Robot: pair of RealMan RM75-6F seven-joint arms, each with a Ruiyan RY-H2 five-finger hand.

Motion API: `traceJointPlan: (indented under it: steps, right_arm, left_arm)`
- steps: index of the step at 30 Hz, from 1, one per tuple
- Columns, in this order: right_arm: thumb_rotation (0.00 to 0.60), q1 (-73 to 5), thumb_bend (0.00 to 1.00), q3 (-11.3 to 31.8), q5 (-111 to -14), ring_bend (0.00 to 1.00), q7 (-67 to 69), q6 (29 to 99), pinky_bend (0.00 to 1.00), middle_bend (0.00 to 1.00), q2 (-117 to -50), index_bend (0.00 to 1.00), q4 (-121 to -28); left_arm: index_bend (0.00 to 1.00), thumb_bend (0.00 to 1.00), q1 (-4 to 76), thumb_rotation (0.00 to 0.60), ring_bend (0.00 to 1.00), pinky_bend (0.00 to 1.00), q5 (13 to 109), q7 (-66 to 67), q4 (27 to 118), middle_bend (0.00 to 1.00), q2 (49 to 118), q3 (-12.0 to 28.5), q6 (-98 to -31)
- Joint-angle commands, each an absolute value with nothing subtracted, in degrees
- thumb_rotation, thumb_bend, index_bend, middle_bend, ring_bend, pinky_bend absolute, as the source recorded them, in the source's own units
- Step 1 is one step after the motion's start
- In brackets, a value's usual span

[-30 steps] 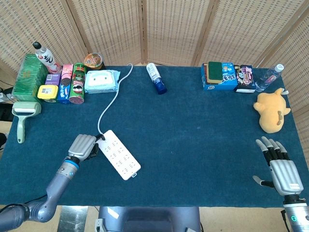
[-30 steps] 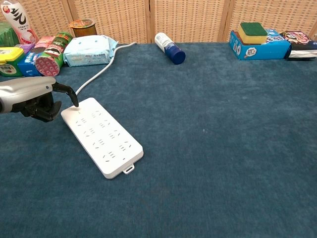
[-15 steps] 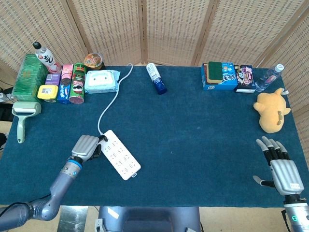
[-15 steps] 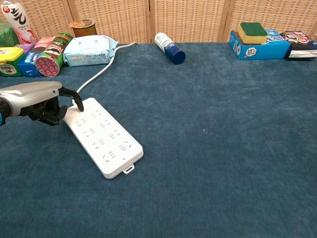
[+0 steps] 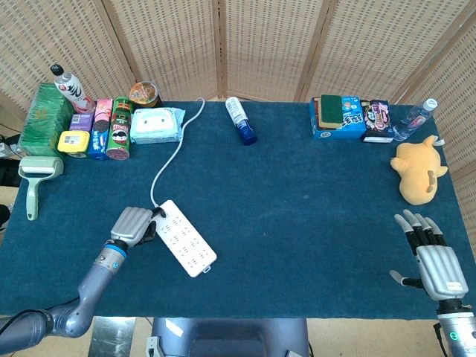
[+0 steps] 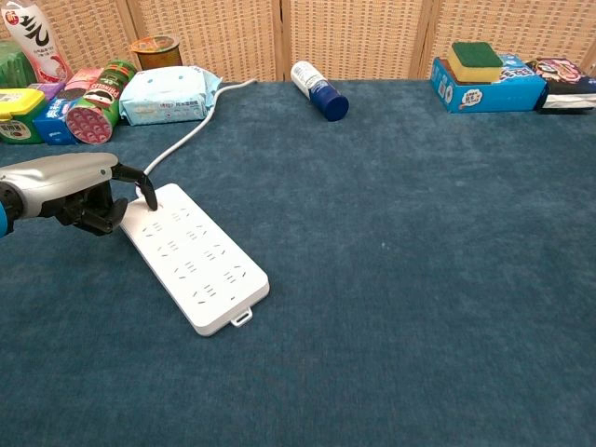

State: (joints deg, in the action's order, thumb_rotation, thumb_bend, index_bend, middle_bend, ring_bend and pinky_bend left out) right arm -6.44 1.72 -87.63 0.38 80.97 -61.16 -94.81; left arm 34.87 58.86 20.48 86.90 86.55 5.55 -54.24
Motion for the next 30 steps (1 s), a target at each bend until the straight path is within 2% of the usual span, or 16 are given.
traceJointPlan:
  steps: [1,8,14,16,18,19,20,21,22,23,25,26,28,30]
  right_arm:
    - [0.6,-6.46,0.0,1.72,-87.63,0.02,0.39,80.94,0.0,0.02,-61.15,0.0,-94.84]
    - [0.6,-6.45,0.0,1.76,-87.44,0.02,0.34,80.89,0.0,0.02,-61.07,0.0,-94.89]
    - [0.6,-6.43,0.0,1.77,-87.35,0.02,0.4,80.87,0.0,0.02,-60.93,0.0,-95.1]
    - [0.6,-6.36,0.0,1.76,-87.39,0.02,0.55,81.0,0.0,0.02,-60.83,0.0,-95.19]
    - [0.6,-6.34,0.0,1.78,-87.4,0.02,0.61,81.06,0.0,0.02,-60.77,0.0,-95.25]
    - [0.6,-6.32,0.0,1.79,-87.4,0.02,0.63,81.12,0.0,0.02,-60.73,0.0,-95.28]
    - [0.6,-6.31,0.0,1.82,-87.41,0.02,0.63,81.17,0.0,0.02,-60.71,0.0,-95.3]
    - [0.6,-6.31,0.0,1.82,-87.41,0.02,0.64,81.19,0.0,0.02,-60.69,0.0,-95.34]
    - [0.6,-6.29,0.0,1.8,-87.48,0.02,0.57,81.24,0.0,0.02,-60.68,0.0,-95.42]
    - [0.6,-6.29,0.0,1.8,-87.49,0.02,0.53,81.25,0.0,0.02,-60.67,0.0,-95.46]
    - [0.6,-6.23,0.0,1.73,-87.63,0.02,0.4,81.35,0.0,0.02,-60.66,0.0,-95.59]
    - [0.6,-6.18,0.0,1.69,-87.71,0.02,0.29,81.45,0.0,0.02,-60.64,0.0,-95.68]
    - [0.6,-6.08,0.0,1.69,-87.86,0.02,0.06,81.72,0.0,0.02,-60.61,0.0,-95.87]
    - [0.6,-6.0,0.0,1.69,-87.96,0.02,-0.15,81.95,0.0,0.02,-60.58,0.0,-96.04]
  left_arm:
    - [0.32,0.77,34.89,0.6,1.0,1.0,58.8,20.41,87.05,1.0,86.44,5.56,-54.29]
    - [0.32,0.77,34.39,0.6,1.0,1.0,60.82,18.04,90.04,1.0,84.39,6.12,-55.67]
    - [0.32,0.75,32.36,0.6,1.0,1.0,64.23,17.06,96.5,1.0,78.86,6.13,-60.13]
    - [0.32,0.7,31.01,0.6,1.0,1.0,67.31,16.49,97.01,1.0,77.61,5.34,-62.86]
    - [0.29,0.58,30.03,0.6,0.98,0.94,69.83,15.57,96.61,1.0,77.25,4.65,-64.75]
    - [0.22,0.48,29.29,0.6,0.89,0.84,71.52,14.84,96.23,0.95,76.97,4.12,-66.06]
    - [0.13,0.39,28.47,0.6,0.73,0.7,72.93,14.11,95.92,0.83,76.5,3.48,-67.23]
    - [0.07,0.34,27.66,0.6,0.58,0.6,74.15,13.5,95.69,0.7,75.87,2.87,-68.34]
    - [0.01,0.28,25.82,0.6,0.38,0.47,75.42,13.02,95.67,0.45,74.28,2.0,-70.98]
    - [0.0,0.23,25.27,0.6,0.21,0.36,75.93,12.69,95.88,0.23,73.74,1.66,-71.63]
    - [0.0,0.15,23.77,0.6,0.05,0.2,75.93,12.36,96.67,0.03,72.12,1.04,-73.02]
    - [0.0,0.1,22.83,0.6,0.01,0.12,75.55,12.5,97.37,0.0,71.12,0.75,-73.84]
    - [0.0,0.05,20.96,0.6,0.0,0.03,75.34,12.16,98.81,0.0,69.23,0.12,-75.6]
    - [0.0,0.03,19.28,0.6,0.0,0.0,75.8,11.3,99.38,0.0,67.94,-0.48,-77.43]
